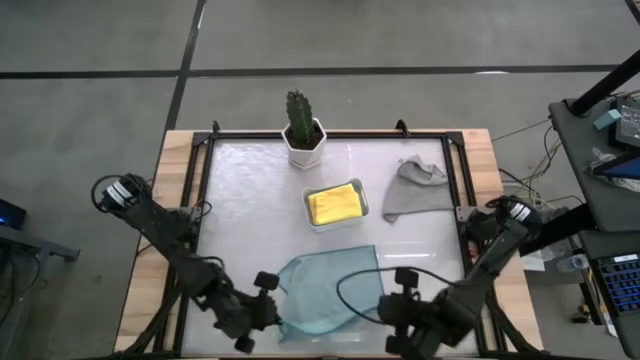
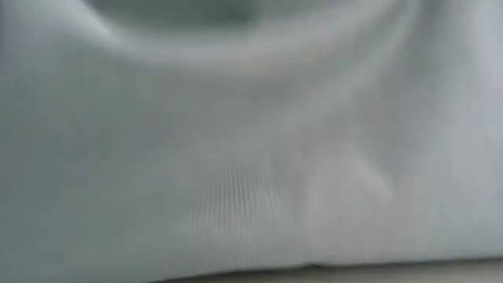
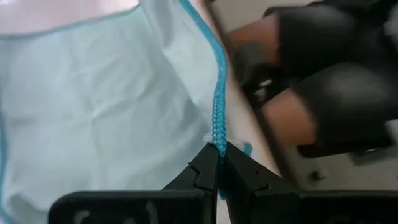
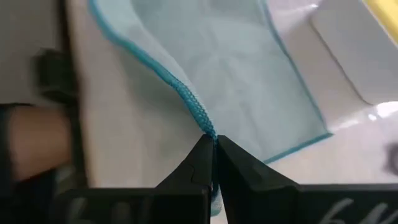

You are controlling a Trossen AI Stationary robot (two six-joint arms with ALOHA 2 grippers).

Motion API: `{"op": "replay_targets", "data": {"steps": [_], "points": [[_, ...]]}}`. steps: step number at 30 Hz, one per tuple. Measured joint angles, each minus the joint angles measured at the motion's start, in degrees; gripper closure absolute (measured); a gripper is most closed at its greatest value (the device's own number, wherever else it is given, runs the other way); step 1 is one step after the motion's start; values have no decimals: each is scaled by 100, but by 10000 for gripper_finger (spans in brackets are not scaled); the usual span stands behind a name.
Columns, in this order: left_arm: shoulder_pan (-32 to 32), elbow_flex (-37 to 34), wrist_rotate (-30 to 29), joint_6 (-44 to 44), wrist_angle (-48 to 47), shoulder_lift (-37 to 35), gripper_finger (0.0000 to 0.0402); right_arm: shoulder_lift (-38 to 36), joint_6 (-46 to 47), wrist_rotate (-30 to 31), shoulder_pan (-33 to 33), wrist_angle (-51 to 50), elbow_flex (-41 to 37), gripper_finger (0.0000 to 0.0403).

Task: Fold microfiber towels
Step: Fold the light blue towel

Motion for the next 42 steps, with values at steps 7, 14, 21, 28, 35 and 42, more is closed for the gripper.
{"op": "replay_targets", "data": {"steps": [7,14,21,28,35,42], "points": [[423,-369,7,-502,-354,133,402,11,-335,-506,-648,-3,-614,394],[901,-754,10,-892,-941,133,402,-9,-819,-597,-1430,-20,-1236,394],[1262,-855,193,-856,-1044,129,402,-11,-1605,-550,-2055,134,-1560,394],[1301,-855,235,-895,-1381,127,402,-11,-2103,-540,-2339,455,-1805,394],[1253,-849,950,-718,-618,123,402,-13,-2139,-687,-2218,477,-1868,394],[1216,-272,877,-467,-2293,-403,402,-255,-1849,-140,-2010,-428,-1444,394]]}}
